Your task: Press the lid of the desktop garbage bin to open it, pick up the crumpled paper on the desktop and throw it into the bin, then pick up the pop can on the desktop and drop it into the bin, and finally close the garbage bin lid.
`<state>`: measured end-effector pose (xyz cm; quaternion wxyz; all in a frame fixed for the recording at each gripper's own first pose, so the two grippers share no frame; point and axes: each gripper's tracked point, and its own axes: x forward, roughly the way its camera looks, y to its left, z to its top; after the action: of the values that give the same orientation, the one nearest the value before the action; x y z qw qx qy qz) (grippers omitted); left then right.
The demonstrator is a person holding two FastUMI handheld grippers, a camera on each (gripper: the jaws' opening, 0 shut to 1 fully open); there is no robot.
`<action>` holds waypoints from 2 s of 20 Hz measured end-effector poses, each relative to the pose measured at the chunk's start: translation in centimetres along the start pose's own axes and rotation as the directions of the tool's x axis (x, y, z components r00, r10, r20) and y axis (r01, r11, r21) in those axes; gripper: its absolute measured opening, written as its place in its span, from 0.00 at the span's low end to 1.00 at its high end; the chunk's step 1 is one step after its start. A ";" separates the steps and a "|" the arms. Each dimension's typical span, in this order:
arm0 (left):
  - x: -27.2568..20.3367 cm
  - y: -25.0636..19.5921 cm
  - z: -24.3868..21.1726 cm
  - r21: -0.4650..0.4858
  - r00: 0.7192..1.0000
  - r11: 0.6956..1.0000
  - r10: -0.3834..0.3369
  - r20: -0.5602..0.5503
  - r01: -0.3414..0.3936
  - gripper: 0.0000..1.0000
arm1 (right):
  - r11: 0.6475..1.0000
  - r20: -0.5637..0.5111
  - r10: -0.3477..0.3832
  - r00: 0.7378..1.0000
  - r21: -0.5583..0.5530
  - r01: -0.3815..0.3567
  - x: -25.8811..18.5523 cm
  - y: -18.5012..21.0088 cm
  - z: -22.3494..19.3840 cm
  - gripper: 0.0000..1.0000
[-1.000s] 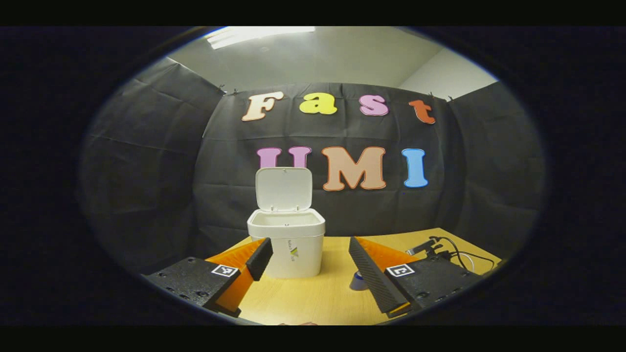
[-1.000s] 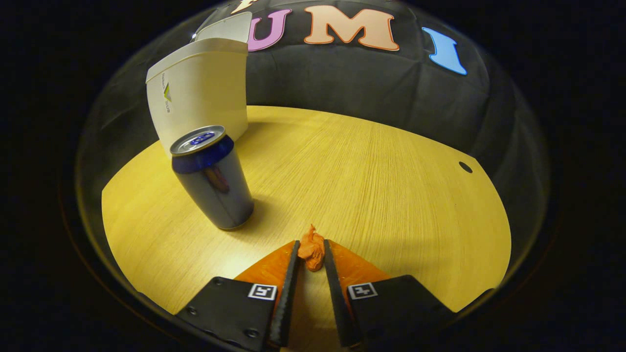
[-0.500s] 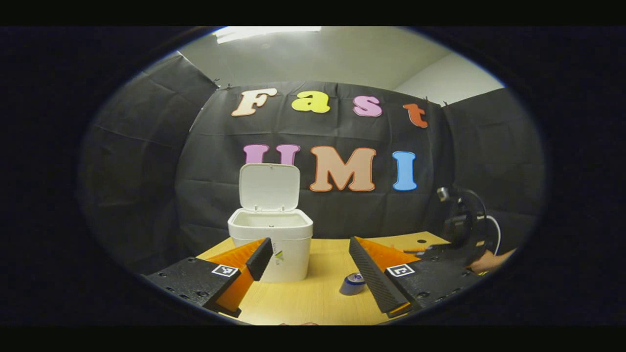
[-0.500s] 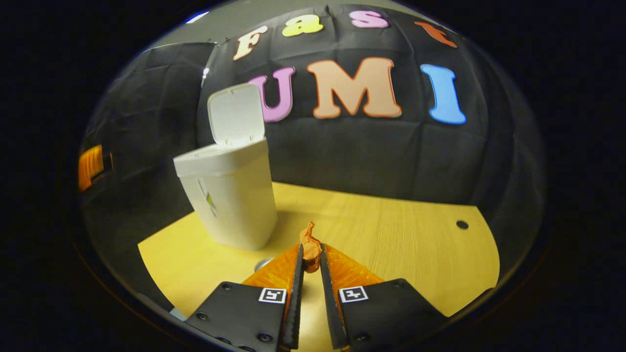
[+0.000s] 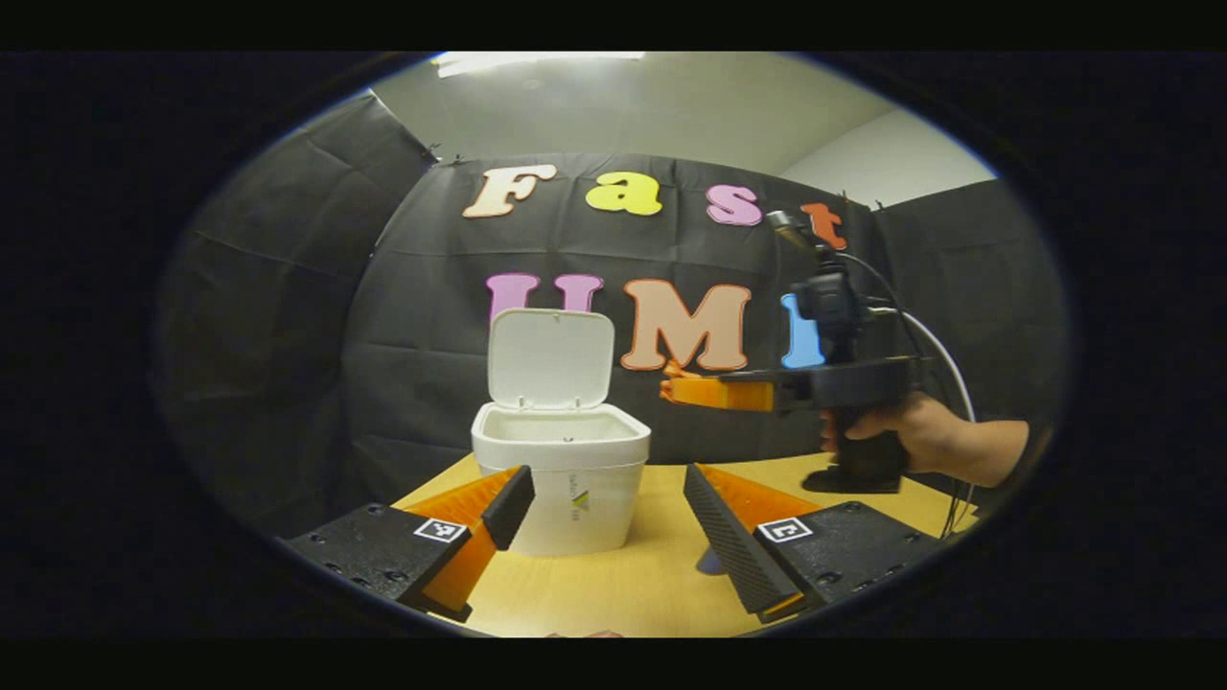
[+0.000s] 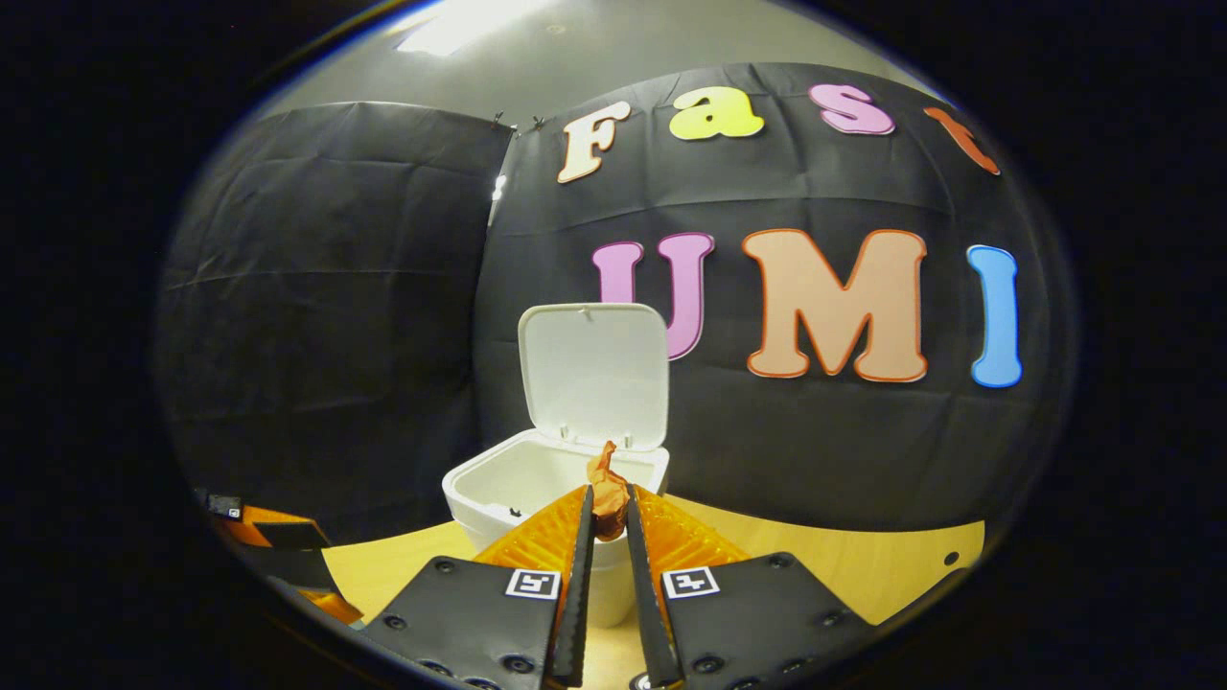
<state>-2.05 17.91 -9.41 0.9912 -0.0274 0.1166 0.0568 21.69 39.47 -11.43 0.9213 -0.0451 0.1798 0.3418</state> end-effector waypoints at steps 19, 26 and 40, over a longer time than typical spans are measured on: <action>0.5 -2.3 -2.9 0.016 0.999 0.999 -0.049 -0.020 0.050 0.94 | 0.989 0.019 -0.144 0.989 -0.033 0.145 -0.7 -3.4 1.1 0.96; 4.1 -10.3 -9.2 -0.023 0.991 0.992 -0.123 -0.052 0.122 0.94 | 0.917 0.159 -0.399 0.903 0.055 0.396 -20.0 -15.8 -1.6 0.96; 11.5 -17.4 -25.7 0.069 0.967 0.993 -0.077 -0.242 0.096 0.94 | 0.790 -0.011 -0.603 0.798 0.128 0.599 -36.4 -24.2 -13.6 0.95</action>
<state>5.31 0.12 -36.40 0.9717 0.0007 0.2360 0.0052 7.66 -4.10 -11.92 0.9857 -0.0370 0.1632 0.0202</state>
